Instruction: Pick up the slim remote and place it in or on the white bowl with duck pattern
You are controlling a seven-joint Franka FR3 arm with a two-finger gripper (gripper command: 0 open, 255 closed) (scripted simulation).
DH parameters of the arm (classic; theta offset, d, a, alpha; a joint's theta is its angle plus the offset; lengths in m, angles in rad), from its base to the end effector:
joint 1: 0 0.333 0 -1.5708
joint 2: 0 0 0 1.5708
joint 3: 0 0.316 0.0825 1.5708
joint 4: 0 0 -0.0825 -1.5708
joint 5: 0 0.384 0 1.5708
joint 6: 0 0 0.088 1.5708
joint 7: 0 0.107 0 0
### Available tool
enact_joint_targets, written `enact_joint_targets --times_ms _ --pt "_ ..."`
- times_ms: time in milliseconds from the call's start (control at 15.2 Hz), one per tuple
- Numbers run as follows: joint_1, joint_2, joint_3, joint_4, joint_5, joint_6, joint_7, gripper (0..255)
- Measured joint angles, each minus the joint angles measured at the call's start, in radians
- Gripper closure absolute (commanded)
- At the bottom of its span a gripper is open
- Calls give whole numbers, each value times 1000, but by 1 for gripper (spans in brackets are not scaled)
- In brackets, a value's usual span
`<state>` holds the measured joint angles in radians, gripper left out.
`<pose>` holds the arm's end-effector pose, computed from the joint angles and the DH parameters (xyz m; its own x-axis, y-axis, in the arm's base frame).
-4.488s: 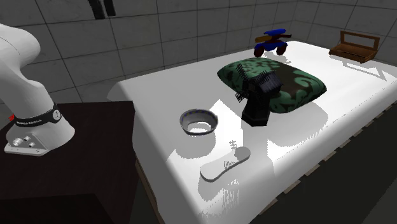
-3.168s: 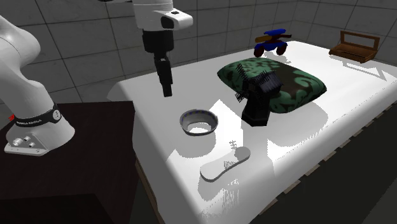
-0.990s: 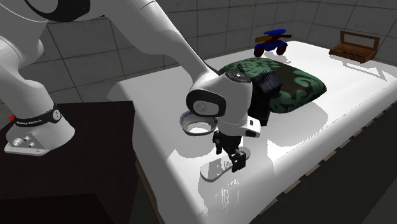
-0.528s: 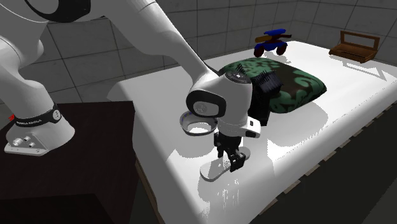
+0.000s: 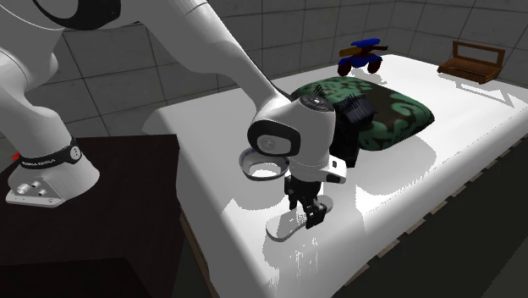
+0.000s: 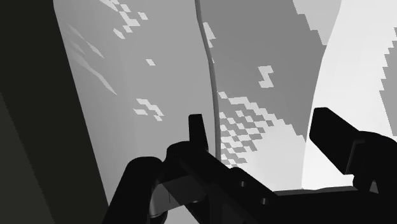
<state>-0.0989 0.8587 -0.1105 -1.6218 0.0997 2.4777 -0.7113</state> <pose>0.6693 -0.1342 0.1202 0.8953 0.4453 -0.0110 0.4454 -0.8951 0.0195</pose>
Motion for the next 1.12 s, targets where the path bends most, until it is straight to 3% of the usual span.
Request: enact_joint_targets --times_ms 1122 --pt "13 -159 -16 -49 -15 -110 6 255"
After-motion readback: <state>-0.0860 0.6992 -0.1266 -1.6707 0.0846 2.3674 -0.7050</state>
